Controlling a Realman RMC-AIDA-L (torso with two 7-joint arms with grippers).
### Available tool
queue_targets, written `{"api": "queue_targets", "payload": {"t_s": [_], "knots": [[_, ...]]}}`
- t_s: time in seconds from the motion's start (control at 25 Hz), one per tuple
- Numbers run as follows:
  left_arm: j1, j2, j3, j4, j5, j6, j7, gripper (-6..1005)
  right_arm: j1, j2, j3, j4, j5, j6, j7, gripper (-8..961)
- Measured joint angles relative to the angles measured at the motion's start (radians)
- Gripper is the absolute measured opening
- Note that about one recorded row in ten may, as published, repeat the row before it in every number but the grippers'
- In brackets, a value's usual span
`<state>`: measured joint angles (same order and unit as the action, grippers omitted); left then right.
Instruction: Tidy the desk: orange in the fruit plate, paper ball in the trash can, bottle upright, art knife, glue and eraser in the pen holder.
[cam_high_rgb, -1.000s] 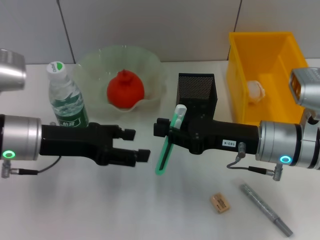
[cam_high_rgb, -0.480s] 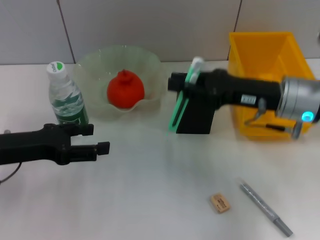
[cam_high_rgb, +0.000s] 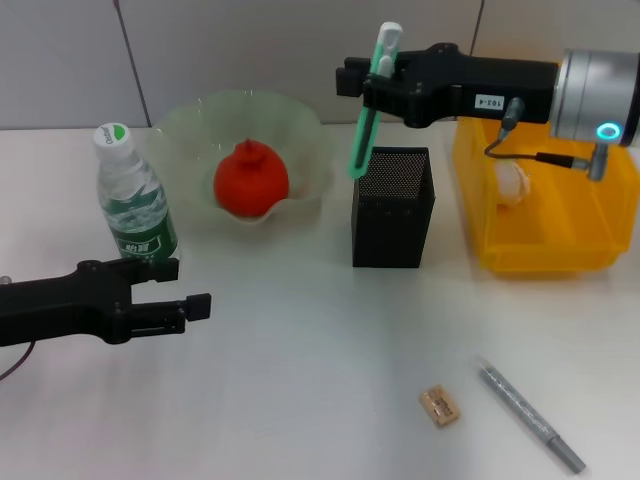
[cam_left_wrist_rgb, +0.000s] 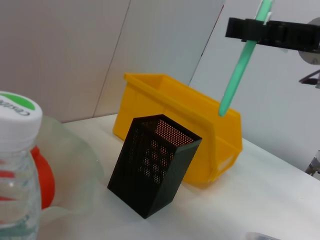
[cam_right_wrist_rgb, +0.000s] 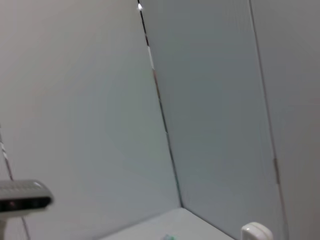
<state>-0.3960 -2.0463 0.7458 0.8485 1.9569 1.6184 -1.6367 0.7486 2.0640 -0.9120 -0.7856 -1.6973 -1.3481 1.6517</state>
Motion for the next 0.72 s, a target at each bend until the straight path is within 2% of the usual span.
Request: {"api": "queue_targets", "payload": {"t_s": [0.2,0.24,0.28,0.36,0.4,0.48,0.56,0.72], "knots": [[0.002,0.0,0.0,0.0,-0.001,0.0,0.005,859,-0.037,-0.018,0.0,-0.086,-0.042,-0.004,0.054,166],[0.002,0.0,0.0,0.0,-0.001,0.0,0.007,859,-0.051,-0.036,0.0,-0.099,-0.047,-0.006,0.075,166],[0.002,0.0,0.0,0.0,-0.001,0.0,0.012,859,-0.051,-0.036,0.0,-0.099,-0.047,-0.006,0.075,165],[0.0,0.0,0.0,-0.001,-0.002,0.0,0.024,859,-0.059,-0.06,0.0,-0.102,-0.06,0.002,0.105,165],[0.0,0.0,0.0,-0.001,-0.002,0.0,0.024,859,-0.059,-0.06,0.0,-0.102,-0.06,0.002,0.105,165],[-0.005,0.0,0.005,-0.002,-0.002,0.0,0.029,859,-0.046,-0.078,0.002,-0.1,-0.093,0.013,0.149,165],[-0.009,0.0,0.006,-0.002,-0.001,-0.002,0.029,859,-0.025,-0.085,0.001,-0.098,-0.123,0.016,0.172,165],[-0.013,0.0,0.006,-0.002,0.0,-0.004,0.025,859,0.005,-0.085,-0.001,-0.095,-0.169,0.022,0.194,165]]}}
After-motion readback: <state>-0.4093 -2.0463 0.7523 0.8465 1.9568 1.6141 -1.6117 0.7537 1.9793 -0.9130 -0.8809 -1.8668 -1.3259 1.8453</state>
